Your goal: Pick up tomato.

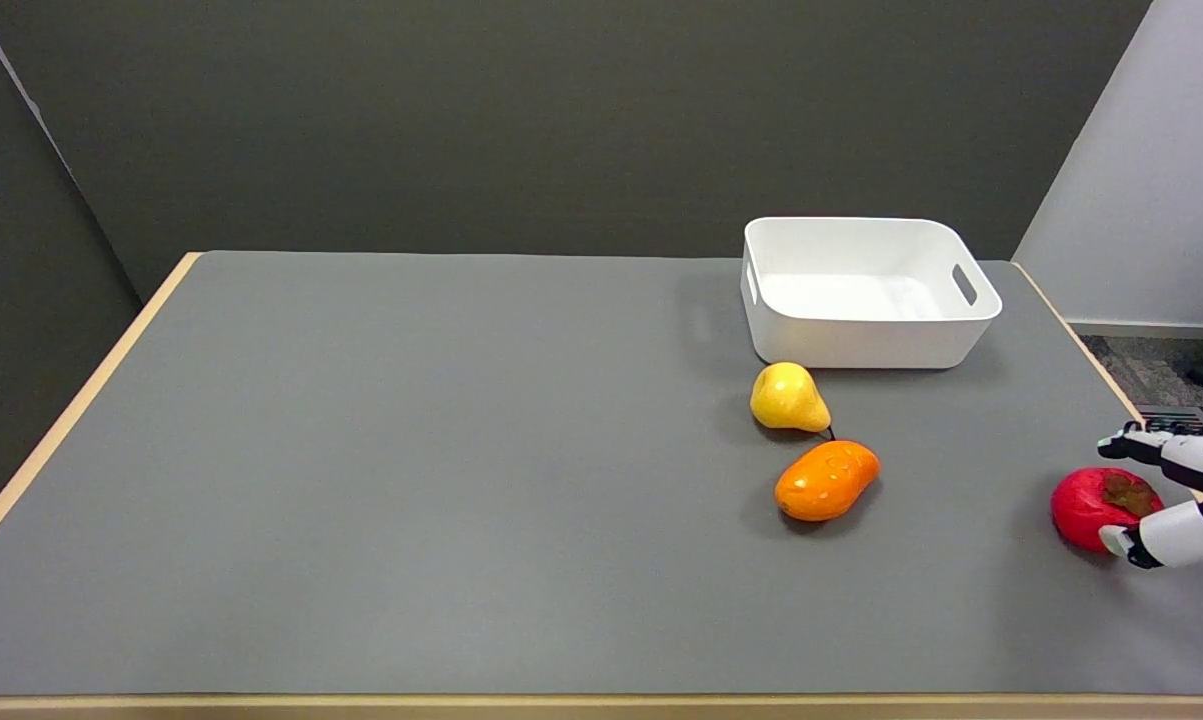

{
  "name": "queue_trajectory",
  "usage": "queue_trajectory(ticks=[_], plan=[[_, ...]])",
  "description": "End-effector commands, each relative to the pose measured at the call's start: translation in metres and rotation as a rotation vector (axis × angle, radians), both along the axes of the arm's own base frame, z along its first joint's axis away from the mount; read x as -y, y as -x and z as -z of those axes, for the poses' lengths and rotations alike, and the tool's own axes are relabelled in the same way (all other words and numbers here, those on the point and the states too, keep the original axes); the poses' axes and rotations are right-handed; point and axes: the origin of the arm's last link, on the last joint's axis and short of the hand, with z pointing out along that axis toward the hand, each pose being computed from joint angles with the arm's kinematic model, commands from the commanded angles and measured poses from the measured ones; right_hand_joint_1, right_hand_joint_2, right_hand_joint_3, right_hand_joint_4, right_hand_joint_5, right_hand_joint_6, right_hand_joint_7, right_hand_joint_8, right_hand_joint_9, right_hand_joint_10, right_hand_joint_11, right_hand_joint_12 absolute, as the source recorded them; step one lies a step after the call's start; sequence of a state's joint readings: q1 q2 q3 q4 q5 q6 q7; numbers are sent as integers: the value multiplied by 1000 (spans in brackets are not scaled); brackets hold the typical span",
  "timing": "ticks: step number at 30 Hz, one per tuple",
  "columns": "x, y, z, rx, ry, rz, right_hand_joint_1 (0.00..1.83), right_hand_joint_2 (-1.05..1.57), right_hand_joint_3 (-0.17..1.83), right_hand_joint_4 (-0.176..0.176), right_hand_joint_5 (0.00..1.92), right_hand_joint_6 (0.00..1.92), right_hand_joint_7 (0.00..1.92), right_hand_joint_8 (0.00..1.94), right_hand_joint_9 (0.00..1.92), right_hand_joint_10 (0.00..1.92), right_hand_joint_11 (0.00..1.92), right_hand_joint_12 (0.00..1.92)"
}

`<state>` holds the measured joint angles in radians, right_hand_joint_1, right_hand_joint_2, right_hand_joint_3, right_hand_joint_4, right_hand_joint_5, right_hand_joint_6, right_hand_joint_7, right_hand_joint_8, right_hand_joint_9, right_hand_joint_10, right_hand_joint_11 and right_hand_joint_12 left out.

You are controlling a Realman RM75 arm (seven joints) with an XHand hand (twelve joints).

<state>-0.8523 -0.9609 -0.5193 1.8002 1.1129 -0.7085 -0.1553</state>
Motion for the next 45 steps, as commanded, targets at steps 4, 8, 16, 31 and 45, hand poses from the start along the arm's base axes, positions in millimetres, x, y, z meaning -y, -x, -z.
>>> queue_trajectory(ticks=[4,8,16,31,45], plan=[[12,-2,2,-28,-29,-16,744,639,979,-67,65,428,29,168,-1,274,-1,995],[16,-2,4,-25,-42,-18,744,647,983,-68,69,430,34,184,-1,302,-1,1013],[24,3,9,-24,-68,-3,715,628,982,-62,70,439,36,183,-1,306,-1,1010],[18,10,11,-9,-59,16,748,677,1008,-85,147,489,158,373,84,649,19,1106],[20,11,13,-7,-67,17,804,693,1002,-84,215,573,247,435,214,747,110,1215]])
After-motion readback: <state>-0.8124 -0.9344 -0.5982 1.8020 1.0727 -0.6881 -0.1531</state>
